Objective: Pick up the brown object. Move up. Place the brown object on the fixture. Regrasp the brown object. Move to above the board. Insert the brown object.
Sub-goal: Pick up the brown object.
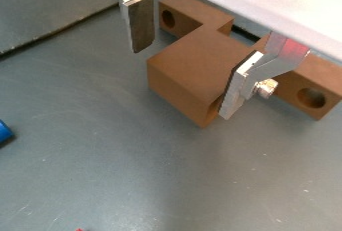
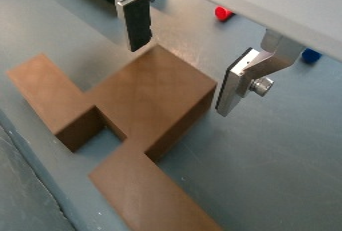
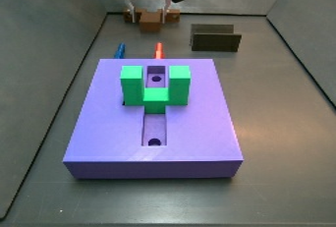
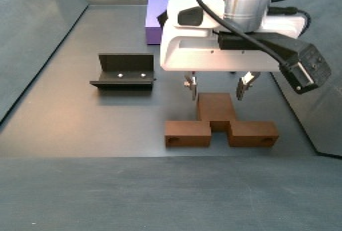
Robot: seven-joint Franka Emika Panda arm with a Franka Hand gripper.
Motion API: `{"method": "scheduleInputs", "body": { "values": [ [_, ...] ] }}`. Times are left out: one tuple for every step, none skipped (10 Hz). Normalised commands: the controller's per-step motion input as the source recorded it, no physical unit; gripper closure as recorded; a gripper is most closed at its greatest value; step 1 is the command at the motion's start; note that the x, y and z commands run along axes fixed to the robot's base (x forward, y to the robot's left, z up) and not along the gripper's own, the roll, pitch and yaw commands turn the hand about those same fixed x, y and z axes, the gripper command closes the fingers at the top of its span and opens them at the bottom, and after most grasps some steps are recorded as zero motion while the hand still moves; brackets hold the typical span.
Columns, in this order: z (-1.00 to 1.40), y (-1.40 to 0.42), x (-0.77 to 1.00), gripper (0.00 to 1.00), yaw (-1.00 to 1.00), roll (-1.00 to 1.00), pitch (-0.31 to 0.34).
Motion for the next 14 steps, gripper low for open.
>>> {"method": "scheduleInputs", "body": {
  "values": [
    [-0.36,0.14,-0.08,0.0,0.0,-0.19,-0.321],
    [-0.31,0.34,0.0,0.0,0.0,-0.24,-0.296],
    [-0.26,0.33,0.0,0.0,0.0,-0.22,-0.266],
    [-0.18,0.23,-0.02,0.0,0.0,-0.21,-0.221],
    [-0.12,0.0,0.0,0.0,-0.02,-0.11,-0.139],
    [0.0,-0.09,0.0,0.0,-0.07,-0.1,-0.129],
    [0.0,-0.14,0.0,0.0,-0.11,-0.1,-0.147],
    [0.0,-0.04,0.05,0.0,-0.13,-0.13,-0.141],
    [0.0,0.0,0.0,0.0,-0.13,-0.13,-0.117],
    [0.0,0.0,0.0,0.0,-0.14,-0.1,-0.149],
    [-0.03,-0.05,0.0,0.0,-0.13,-0.1,-0.189],
    [-0.08,-0.05,0.0,0.0,-0.13,-0.08,-0.183],
    [-0.14,-0.01,0.0,0.0,-0.09,-0.06,-0.164],
    [-0.02,0.0,0.0,0.0,-0.07,-0.02,-0.036]
  ]
}}
